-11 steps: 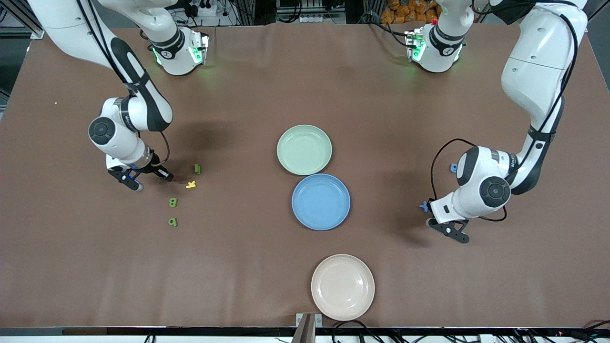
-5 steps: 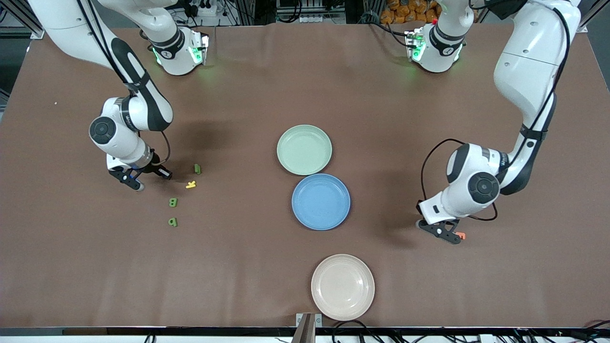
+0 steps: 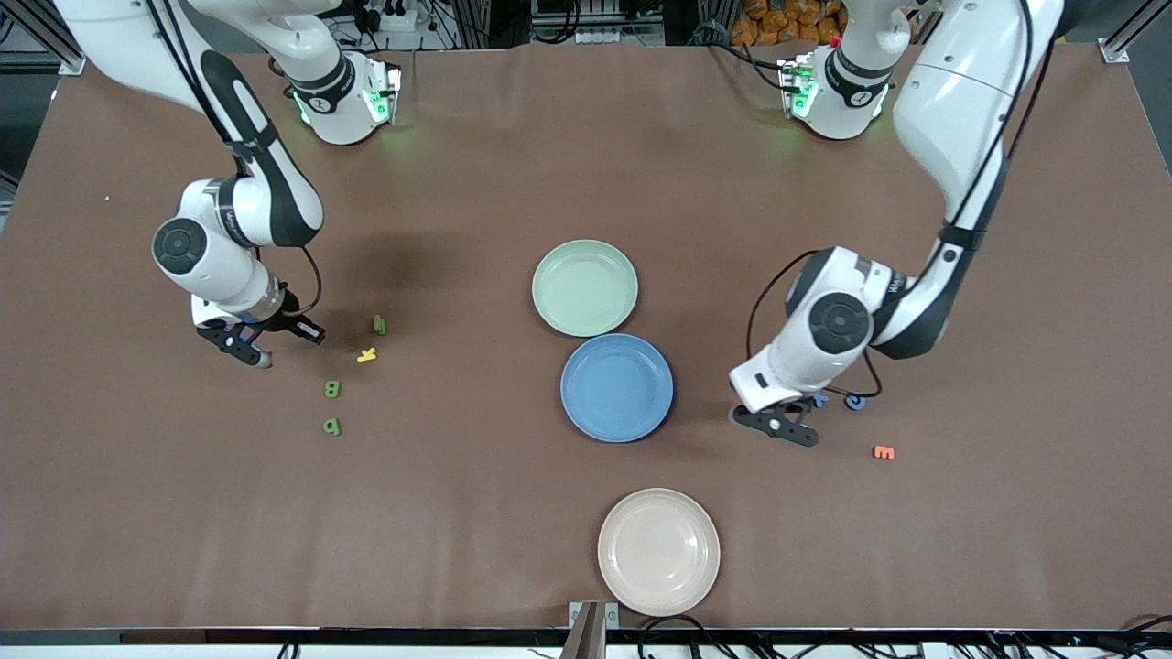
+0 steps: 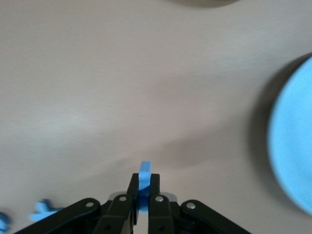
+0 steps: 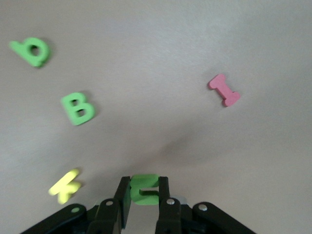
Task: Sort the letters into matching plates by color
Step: 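Drop the blue bar onto the blue plate while the right gripper lifts, then release the green piece on the green plate while the left gripper reaches X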
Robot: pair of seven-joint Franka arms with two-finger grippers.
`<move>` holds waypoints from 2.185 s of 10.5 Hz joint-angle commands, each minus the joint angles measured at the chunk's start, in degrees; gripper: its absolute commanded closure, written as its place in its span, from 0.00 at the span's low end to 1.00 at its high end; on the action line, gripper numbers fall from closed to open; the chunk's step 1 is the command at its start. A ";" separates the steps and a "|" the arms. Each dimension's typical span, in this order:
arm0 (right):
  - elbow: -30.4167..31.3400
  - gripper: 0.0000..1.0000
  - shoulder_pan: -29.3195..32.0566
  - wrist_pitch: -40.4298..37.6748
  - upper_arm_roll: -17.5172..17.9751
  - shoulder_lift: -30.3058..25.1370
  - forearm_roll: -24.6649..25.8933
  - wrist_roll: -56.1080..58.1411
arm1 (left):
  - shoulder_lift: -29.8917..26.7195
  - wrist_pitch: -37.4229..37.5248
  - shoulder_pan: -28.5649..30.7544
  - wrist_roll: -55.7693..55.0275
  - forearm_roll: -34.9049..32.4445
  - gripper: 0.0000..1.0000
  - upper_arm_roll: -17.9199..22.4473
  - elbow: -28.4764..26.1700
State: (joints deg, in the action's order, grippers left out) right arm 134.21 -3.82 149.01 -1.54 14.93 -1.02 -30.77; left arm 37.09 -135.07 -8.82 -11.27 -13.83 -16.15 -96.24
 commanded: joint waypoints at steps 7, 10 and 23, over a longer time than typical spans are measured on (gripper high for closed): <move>-8.09 1.00 -3.11 -12.16 10.66 -5.18 -5.31 -11.06 | 3.51 0.42 -14.81 -20.72 4.05 1.00 0.51 5.17; -9.40 1.00 -9.07 -12.08 11.39 -4.39 -5.23 -18.60 | 5.10 0.07 -17.19 -22.73 4.69 1.00 0.60 7.12; -23.38 1.00 -27.20 -10.76 11.30 10.46 5.13 -52.63 | 3.34 5.94 -3.78 -1.34 1.17 0.00 1.65 6.15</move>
State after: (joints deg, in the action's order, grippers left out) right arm 114.82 -29.71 138.28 9.91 21.13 -0.36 -78.21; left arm 41.52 -132.84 -16.24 -19.44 -11.42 -14.02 -89.08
